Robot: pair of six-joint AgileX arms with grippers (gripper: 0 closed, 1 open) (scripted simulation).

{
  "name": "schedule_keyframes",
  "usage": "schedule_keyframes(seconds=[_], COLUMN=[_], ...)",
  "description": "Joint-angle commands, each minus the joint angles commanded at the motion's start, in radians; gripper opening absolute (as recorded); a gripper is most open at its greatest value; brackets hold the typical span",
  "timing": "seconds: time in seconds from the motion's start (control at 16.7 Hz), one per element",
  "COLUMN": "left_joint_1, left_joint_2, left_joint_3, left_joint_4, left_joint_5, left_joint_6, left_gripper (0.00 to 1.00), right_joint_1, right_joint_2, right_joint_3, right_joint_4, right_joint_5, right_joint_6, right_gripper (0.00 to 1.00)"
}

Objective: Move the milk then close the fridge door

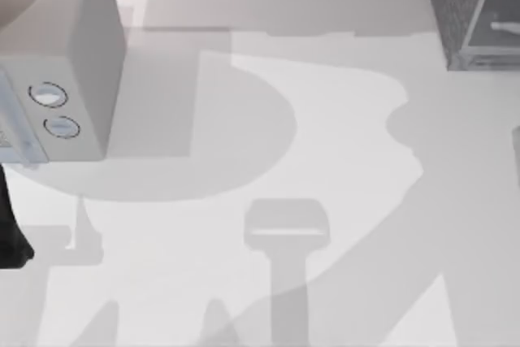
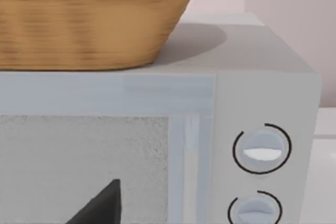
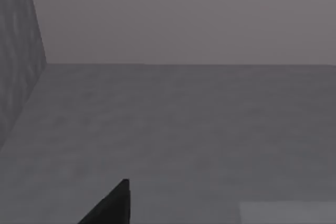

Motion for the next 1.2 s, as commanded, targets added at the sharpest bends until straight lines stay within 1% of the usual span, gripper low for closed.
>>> schedule_keyframes(seconds=[0.3,0.54,0.78,1.2], left_joint_1=[0.000,0.000,0.000,0.000], left_joint_2=[0.000,0.000,0.000,0.000], left_joint_3=[0.000,0.000,0.000,0.000], left_joint_4=[0.000,0.000,0.000,0.000], left_joint_5=[0.000,0.000,0.000,0.000], left_joint_6=[0.000,0.000,0.000,0.000], left_gripper=[1.00,1.00,1.00,1.00], right_joint_1=[0.002,0.011,0.035,0.105], right_joint_2=[-0.011,-0.157,-0.469,-1.246], right_joint_3=[-0.006,-0.095,-0.270,-0.698], right_joint_4=[-0.003,-0.047,-0.135,-0.352], right_joint_5=[0.001,0.017,0.042,0.096], right_joint_6=[0.001,0.010,0.015,0.018], right_gripper=[1.00,1.00,1.00,1.00])
